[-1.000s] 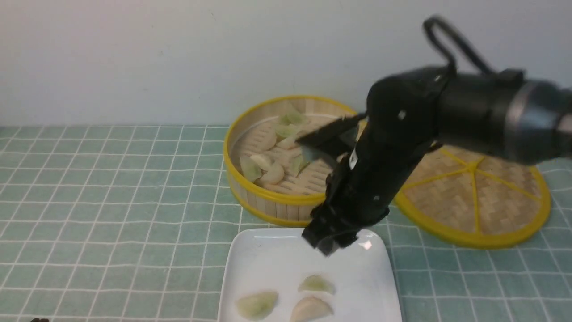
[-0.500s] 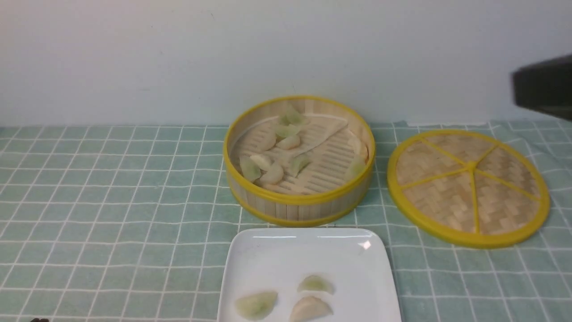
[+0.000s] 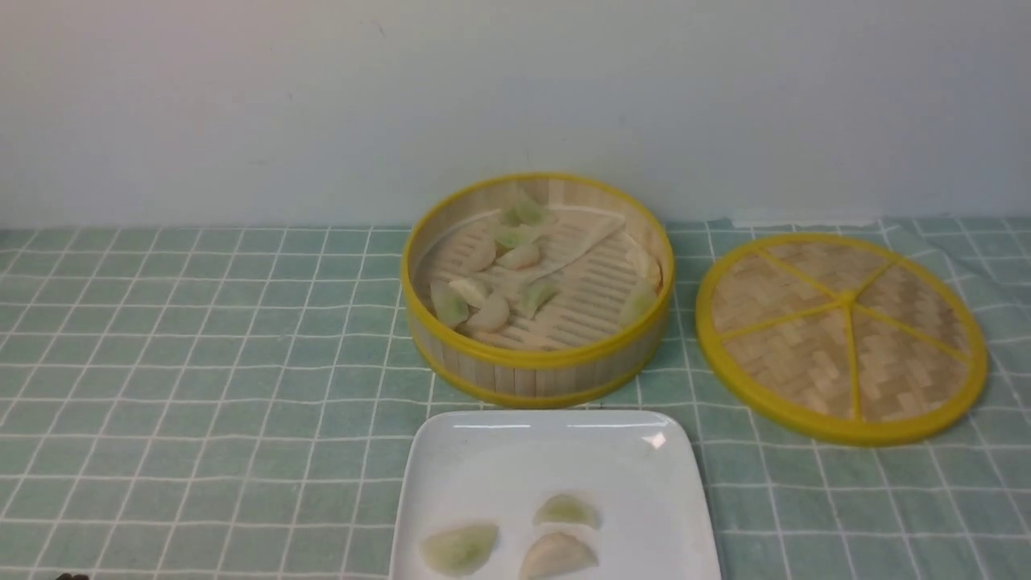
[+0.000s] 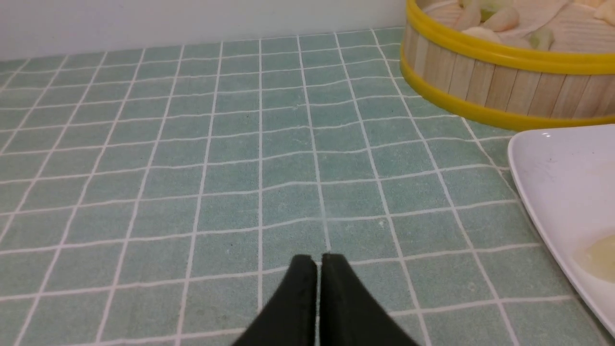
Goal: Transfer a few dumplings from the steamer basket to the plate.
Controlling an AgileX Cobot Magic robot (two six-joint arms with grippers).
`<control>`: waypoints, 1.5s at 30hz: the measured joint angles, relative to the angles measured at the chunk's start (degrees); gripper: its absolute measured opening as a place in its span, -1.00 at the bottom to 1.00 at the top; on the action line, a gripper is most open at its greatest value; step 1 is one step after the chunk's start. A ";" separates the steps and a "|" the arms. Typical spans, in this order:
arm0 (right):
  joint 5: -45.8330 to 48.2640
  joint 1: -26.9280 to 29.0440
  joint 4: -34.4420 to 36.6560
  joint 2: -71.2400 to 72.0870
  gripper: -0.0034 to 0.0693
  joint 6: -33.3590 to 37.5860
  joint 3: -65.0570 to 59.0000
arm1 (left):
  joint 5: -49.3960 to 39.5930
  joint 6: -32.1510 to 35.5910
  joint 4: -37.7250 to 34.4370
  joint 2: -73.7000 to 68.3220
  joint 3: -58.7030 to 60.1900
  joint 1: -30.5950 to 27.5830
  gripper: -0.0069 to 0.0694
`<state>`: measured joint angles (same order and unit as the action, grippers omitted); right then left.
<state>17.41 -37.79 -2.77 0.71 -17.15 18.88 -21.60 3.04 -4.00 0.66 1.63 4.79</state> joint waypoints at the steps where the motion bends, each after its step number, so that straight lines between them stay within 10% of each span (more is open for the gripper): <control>1: -0.85 0.00 0.00 0.00 -0.94 -0.14 -1.95 | 0.00 0.00 -0.06 0.00 0.00 0.00 -0.83; 16: -3.45 0.61 -0.74 -0.14 -0.94 -0.18 -3.67 | 0.00 0.00 -0.06 0.00 -0.05 0.00 -0.83; 29: 1.85 39.47 -2.95 0.00 -0.94 -0.18 -20.44 | 0.00 0.00 -0.06 0.00 -0.05 0.00 -0.83; 45: 4.37 40.69 -4.19 0.00 -0.94 0.95 -20.19 | 0.00 0.00 -0.06 0.00 -0.05 0.00 -0.83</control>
<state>21.77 2.91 -6.96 0.71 -16.20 -1.31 -21.60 3.04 -4.06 0.66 1.58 4.79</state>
